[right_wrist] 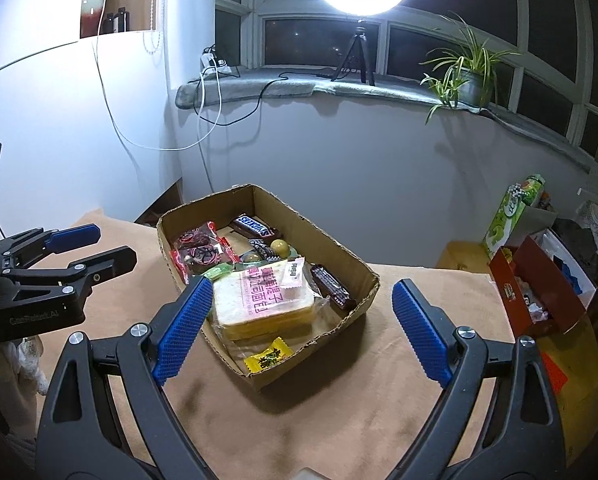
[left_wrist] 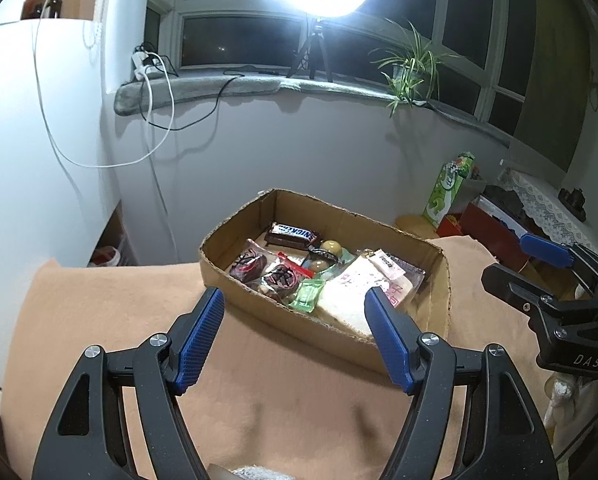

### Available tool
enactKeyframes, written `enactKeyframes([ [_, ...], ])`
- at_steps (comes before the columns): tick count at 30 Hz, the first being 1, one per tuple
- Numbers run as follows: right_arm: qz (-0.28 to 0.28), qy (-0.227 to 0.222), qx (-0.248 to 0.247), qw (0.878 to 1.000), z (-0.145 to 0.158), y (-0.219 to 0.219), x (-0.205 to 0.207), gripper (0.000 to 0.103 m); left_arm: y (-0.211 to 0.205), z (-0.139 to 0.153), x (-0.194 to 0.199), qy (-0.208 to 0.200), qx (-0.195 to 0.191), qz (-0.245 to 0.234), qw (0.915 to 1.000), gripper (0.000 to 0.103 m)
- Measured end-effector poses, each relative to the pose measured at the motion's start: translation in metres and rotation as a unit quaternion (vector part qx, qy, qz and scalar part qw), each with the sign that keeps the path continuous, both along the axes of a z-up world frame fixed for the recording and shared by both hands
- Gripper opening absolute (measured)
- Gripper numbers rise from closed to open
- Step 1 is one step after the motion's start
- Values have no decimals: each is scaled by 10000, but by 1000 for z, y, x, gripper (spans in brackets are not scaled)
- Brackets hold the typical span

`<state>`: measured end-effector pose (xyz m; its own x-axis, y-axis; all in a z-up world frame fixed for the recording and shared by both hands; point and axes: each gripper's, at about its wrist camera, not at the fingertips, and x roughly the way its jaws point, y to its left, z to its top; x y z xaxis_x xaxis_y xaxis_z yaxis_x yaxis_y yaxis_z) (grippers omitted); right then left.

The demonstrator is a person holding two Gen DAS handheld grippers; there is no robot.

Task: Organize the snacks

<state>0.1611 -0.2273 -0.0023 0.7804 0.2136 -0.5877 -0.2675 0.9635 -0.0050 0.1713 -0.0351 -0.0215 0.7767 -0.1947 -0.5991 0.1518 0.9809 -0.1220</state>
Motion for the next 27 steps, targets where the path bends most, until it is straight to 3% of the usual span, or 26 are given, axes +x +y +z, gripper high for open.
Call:
enactKeyframes([
  [27,109,-73,-104,9999,6,6,-4,94,0,3,-4,-26,-30,13,10000,73],
])
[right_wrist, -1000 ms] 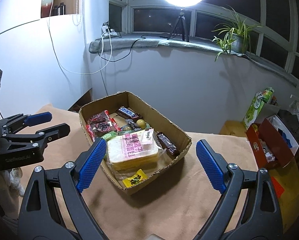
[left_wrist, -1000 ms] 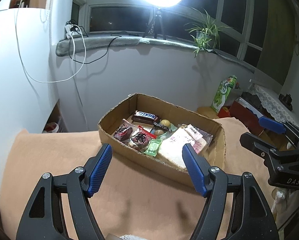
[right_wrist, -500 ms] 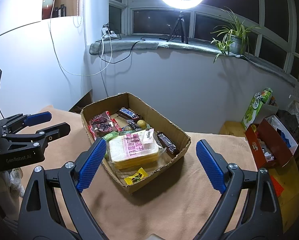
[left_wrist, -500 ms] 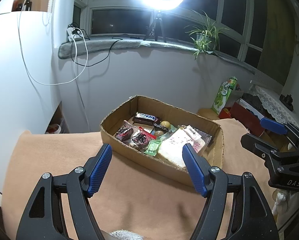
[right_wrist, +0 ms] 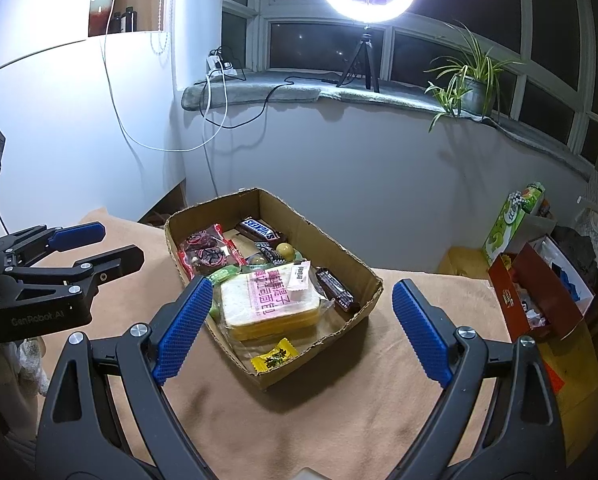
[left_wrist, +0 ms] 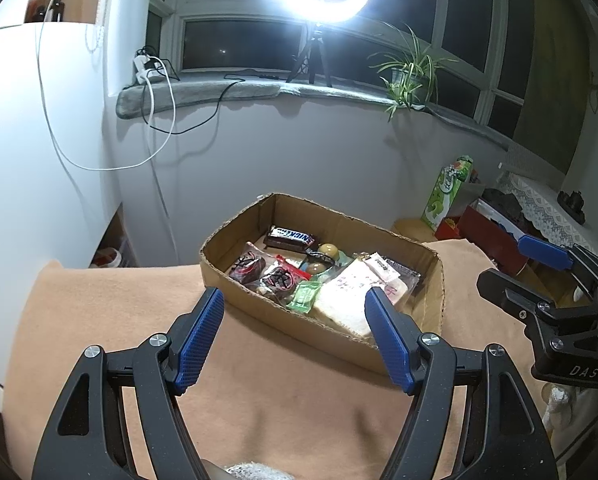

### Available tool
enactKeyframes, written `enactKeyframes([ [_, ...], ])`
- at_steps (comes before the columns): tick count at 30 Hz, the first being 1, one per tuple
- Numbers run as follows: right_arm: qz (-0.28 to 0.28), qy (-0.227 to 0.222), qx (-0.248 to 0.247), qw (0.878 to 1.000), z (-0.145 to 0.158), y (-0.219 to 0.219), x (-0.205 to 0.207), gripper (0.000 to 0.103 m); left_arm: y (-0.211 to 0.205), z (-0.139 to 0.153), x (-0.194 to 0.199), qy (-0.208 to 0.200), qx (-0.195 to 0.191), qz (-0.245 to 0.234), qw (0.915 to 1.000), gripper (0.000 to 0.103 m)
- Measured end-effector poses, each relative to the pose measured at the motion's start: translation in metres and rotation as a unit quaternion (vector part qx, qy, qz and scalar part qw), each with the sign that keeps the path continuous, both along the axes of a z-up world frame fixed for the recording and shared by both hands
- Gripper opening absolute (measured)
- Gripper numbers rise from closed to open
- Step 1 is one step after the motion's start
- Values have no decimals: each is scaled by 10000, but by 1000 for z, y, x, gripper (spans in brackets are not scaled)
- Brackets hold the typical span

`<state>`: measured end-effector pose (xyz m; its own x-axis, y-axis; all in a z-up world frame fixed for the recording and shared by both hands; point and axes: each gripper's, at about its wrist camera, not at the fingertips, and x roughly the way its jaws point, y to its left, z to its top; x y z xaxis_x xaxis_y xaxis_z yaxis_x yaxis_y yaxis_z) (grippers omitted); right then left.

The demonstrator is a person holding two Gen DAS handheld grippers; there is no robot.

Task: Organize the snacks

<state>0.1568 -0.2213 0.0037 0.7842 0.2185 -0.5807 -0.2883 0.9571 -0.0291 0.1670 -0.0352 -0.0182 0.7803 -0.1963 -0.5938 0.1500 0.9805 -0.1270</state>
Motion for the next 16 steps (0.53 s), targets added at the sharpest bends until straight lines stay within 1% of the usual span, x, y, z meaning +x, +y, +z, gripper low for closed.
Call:
enactKeyframes([
  [10,6,5,2,10000,1,0,0,94,3,1,1,4,-16,28,10000,73],
  [16,-17,7,-15,10000,0,0,0,94,2,1,-1,-66,10,35,10000,73],
])
